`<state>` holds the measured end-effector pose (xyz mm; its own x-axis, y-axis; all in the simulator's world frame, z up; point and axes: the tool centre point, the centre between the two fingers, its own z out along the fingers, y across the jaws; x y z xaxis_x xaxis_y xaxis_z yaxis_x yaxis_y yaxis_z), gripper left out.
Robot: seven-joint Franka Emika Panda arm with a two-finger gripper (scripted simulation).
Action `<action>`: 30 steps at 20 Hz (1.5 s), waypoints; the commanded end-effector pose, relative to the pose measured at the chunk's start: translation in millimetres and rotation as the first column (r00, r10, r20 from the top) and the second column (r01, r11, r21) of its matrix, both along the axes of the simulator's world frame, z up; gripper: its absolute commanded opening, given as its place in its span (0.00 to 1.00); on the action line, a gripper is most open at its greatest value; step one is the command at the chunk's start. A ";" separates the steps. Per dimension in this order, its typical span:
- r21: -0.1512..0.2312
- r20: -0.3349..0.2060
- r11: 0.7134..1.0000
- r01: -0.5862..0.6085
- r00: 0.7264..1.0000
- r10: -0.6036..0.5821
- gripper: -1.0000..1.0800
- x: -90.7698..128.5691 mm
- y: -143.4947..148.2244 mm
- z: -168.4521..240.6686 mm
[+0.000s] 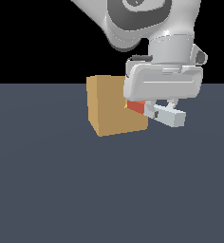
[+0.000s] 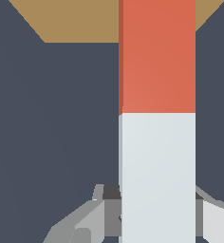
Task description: Insert the peg into the horizontal hole in a box.
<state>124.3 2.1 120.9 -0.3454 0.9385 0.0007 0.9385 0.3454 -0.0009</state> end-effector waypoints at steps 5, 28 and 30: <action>0.000 0.001 1.000 -0.005 1.000 0.005 0.00 -0.3 1.8 2.1; 0.000 0.002 1.000 -0.002 1.000 0.002 0.00 -17.4 42.5 1.3; 0.000 0.002 1.000 -0.002 1.000 0.002 0.00 -23.7 59.1 1.6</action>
